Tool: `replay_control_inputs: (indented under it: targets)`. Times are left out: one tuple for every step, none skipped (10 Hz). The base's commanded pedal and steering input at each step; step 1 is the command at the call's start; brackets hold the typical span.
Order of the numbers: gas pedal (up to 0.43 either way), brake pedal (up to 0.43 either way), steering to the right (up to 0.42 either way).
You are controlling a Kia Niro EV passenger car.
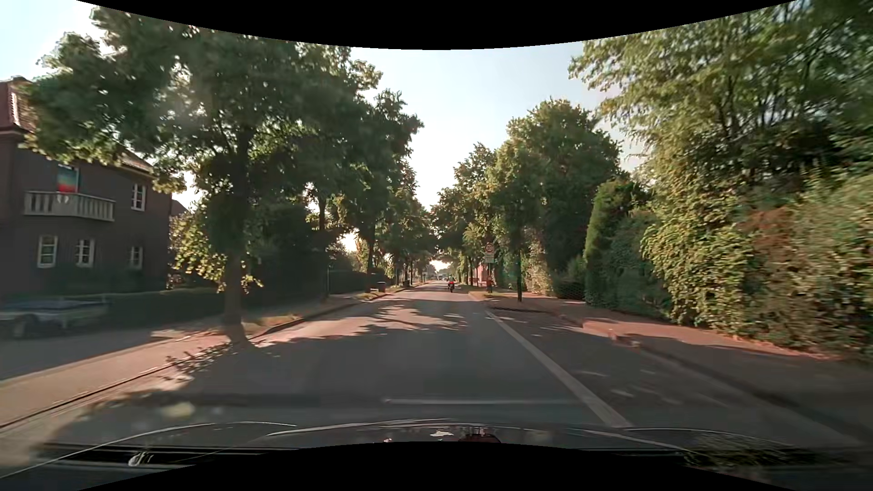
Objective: Follow the waypoints while adhering to traffic rules and regulations
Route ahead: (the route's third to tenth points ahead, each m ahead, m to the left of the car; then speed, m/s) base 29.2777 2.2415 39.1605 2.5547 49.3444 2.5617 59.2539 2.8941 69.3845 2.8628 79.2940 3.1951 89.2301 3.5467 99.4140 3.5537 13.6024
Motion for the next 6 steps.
replay_control_inputs:
  targets:
    - [0.189, 0.0, -0.001]
    - [0.189, 0.0, -0.001]
    - [0.189, 0.0, -0.001]
    - [0.189, 0.0, -0.001]
    - [0.189, 0.0, -0.001]
    - [0.189, 0.0, -0.001]
